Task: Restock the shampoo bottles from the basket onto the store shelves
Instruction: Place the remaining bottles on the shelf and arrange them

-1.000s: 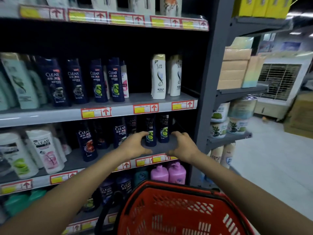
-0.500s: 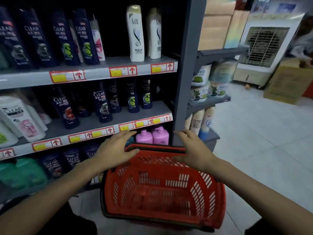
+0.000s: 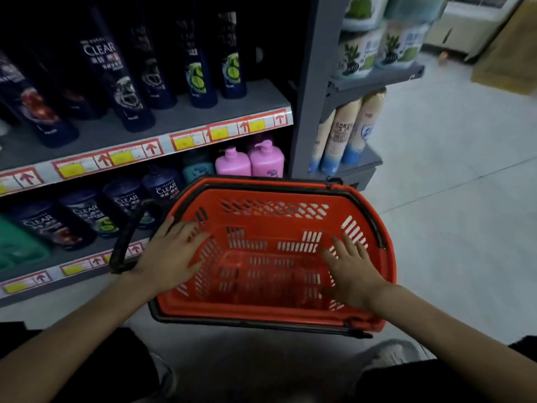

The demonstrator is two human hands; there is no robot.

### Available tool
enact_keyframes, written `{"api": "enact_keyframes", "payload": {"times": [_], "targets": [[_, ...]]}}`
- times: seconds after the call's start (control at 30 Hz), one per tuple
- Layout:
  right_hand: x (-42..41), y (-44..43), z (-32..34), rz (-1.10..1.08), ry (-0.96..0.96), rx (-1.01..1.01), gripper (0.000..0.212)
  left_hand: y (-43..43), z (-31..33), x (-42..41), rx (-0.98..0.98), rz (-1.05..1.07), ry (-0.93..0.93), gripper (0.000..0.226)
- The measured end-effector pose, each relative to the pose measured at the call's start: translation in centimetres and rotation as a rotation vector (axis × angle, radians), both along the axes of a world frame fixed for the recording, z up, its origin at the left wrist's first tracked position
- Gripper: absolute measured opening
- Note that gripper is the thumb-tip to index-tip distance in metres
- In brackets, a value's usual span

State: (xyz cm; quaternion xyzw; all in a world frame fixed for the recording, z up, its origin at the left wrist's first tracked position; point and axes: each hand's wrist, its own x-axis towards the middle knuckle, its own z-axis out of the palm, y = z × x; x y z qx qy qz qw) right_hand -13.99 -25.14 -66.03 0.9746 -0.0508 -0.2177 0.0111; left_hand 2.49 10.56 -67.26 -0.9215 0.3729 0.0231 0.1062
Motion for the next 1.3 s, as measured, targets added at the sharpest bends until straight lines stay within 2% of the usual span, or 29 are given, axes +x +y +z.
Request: {"api": "enact_keyframes", "payload": {"times": [0.2,0.4,0.57,0.73,0.9,1.1,1.2,1.3], "targets": [[-1.0,-2.0,-2.6,0.030,0.070,-0.096,0.101,1.0,-1.0,-0.3,0.102,-0.007,-0.013,0.060],[0.5,-1.4,-2.8,0.092,0.079,-0.120,0.095,3.2,-1.8,-1.1,0.147,0.043,-0.035,0.055],[3.5,0.9,-2.7,0.140,0.098,-0.144,0.081,6.2,-2.4,-2.6,0.196,0.120,0.014,0.049],[6.4,3.8,-2.7,0.191,0.094,-0.185,0.077,8.8,-1.6,-3.7,0.226,0.233,0.011,0.054],[8.9,7.9,-2.1,0.241,0.067,-0.190,0.065,12.0,-1.3,-4.5,0.136,0.401,-0.016,0.065],[11.9,13.6,-1.9,0.336,0.039,-0.173,0.068,18.5,-1.3,-6.0,0.108,0.481,0.043,0.051],[12.8,16.3,-1.8,0.390,0.027,-0.169,0.065,21.3,-1.5,-6.6,0.045,0.530,-0.004,0.043],[13.5,19.2,-1.6,0.421,0.021,-0.170,0.066,23.0,-1.2,-7.4,0.038,0.591,-0.024,0.048]]}}
